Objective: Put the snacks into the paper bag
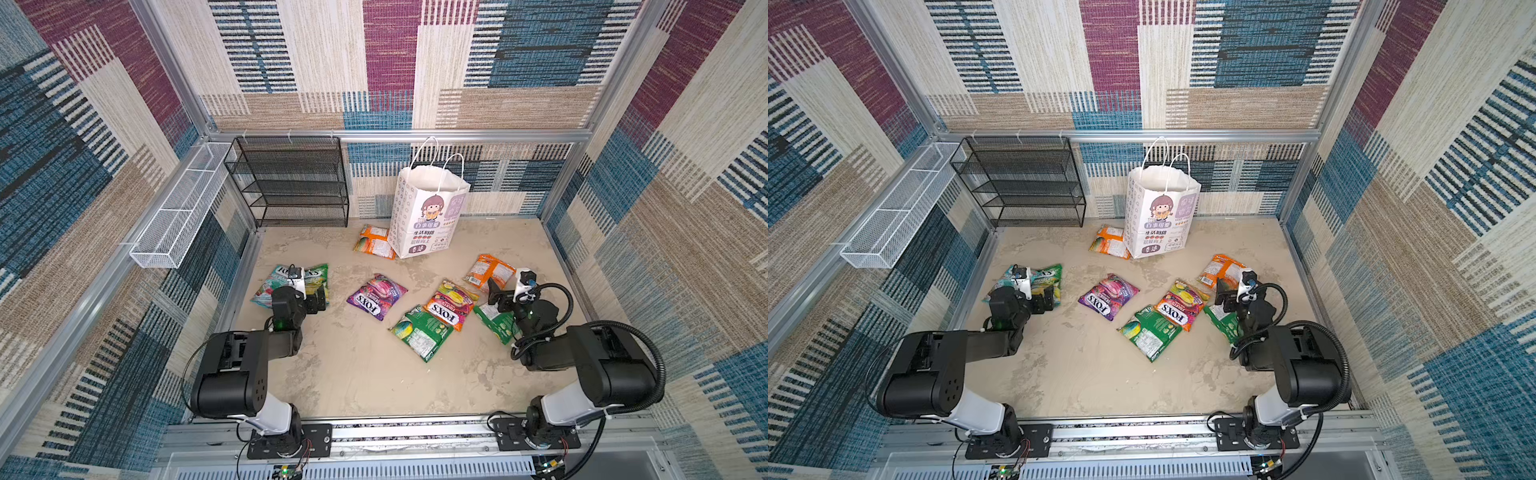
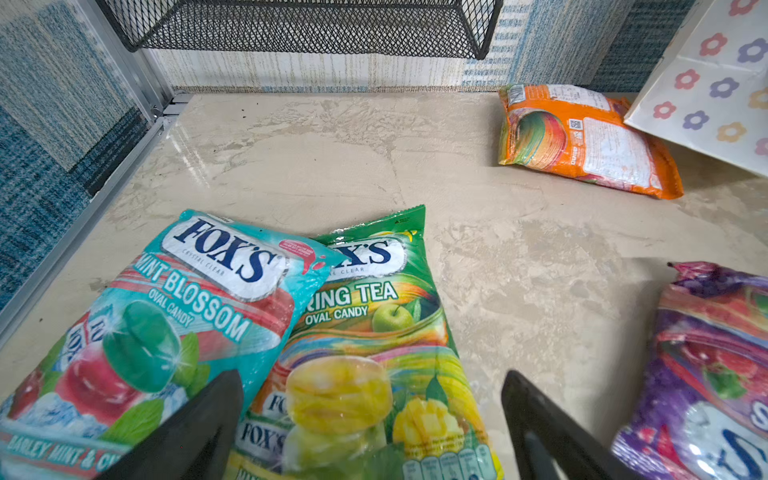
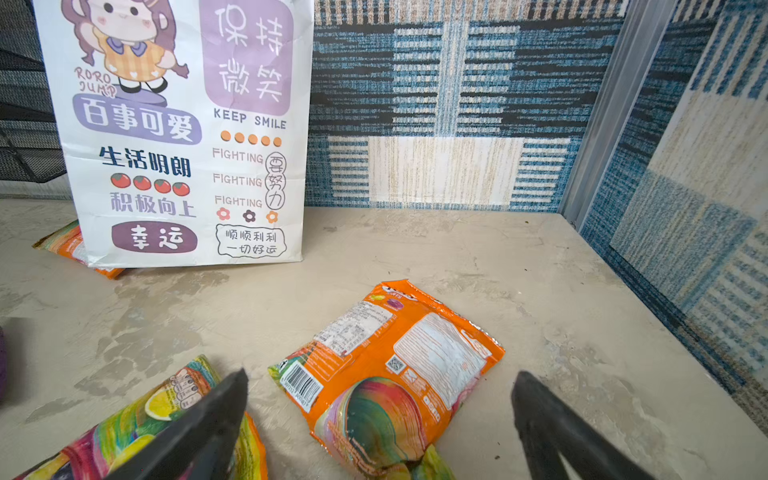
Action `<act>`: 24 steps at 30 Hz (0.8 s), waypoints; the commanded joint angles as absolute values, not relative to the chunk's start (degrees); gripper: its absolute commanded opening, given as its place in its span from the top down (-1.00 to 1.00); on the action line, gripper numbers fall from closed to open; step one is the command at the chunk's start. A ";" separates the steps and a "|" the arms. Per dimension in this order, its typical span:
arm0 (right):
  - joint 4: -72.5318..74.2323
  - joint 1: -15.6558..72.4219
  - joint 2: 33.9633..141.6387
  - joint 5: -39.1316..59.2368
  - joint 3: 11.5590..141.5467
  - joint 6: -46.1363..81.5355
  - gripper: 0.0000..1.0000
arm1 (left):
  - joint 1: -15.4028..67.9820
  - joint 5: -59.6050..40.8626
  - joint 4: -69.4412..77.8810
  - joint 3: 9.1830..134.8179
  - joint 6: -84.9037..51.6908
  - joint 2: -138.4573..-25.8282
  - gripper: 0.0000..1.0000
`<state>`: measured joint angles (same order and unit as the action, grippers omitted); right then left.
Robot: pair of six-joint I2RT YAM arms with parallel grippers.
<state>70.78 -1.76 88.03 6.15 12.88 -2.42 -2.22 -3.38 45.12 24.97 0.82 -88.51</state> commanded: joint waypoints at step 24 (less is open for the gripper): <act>72.25 -2.72 87.80 8.68 12.69 -1.67 -0.99 | -2.26 -4.37 45.88 25.15 1.41 -88.52 -1.00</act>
<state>70.83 -2.74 87.99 8.54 12.67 -2.17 -2.24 -3.40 45.12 24.97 0.80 -88.51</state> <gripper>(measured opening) 0.996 0.997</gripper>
